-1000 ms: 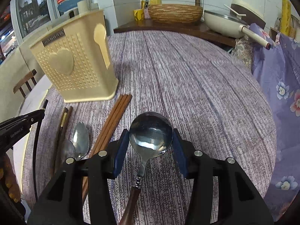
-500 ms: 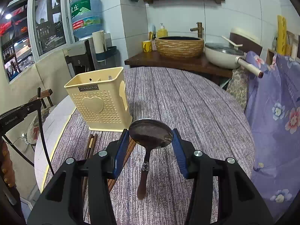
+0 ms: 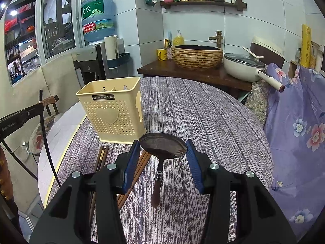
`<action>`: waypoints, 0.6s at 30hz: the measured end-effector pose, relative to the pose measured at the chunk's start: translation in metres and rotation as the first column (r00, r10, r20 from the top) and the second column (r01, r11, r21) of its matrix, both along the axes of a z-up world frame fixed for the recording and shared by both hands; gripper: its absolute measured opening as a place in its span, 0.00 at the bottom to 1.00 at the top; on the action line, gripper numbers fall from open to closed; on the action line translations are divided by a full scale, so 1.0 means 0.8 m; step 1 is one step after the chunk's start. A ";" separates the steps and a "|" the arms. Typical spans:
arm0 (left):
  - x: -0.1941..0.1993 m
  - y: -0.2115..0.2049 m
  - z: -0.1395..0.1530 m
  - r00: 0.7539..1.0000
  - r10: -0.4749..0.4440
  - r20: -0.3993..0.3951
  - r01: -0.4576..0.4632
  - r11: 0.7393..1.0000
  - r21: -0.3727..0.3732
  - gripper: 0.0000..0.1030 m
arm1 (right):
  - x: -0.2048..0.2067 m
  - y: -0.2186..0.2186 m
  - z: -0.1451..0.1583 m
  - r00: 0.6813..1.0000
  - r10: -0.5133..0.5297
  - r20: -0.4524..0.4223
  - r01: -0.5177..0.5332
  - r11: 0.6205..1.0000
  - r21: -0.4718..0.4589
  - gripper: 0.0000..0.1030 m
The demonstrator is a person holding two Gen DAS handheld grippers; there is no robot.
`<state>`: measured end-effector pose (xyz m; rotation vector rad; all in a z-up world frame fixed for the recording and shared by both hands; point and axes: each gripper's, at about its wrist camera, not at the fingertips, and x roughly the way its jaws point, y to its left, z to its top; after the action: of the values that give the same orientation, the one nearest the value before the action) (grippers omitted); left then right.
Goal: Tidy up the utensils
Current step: 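Lift the soup spoon with the right gripper and drop it into the cream holder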
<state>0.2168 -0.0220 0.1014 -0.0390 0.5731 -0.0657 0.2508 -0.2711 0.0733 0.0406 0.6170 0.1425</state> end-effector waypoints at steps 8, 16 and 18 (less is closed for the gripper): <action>-0.003 0.010 0.020 0.999 -0.038 0.002 0.038 0.998 -0.056 0.08 | 0.005 0.006 0.022 0.999 0.040 0.014 -0.040 0.999 0.037 0.45; 0.014 0.001 0.110 0.992 -0.055 0.112 0.061 0.997 -0.053 0.08 | 0.035 0.031 0.118 0.985 0.096 0.144 -0.108 0.991 0.083 0.45; 0.027 -0.001 0.140 0.988 -0.043 0.148 0.053 0.996 -0.066 0.08 | 0.048 0.041 0.149 0.977 0.086 0.196 -0.101 0.993 0.068 0.45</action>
<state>0.2383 -0.0230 0.2131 -0.0872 0.4247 -0.1341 0.2890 -0.2385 0.1929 0.0719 0.4200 0.2588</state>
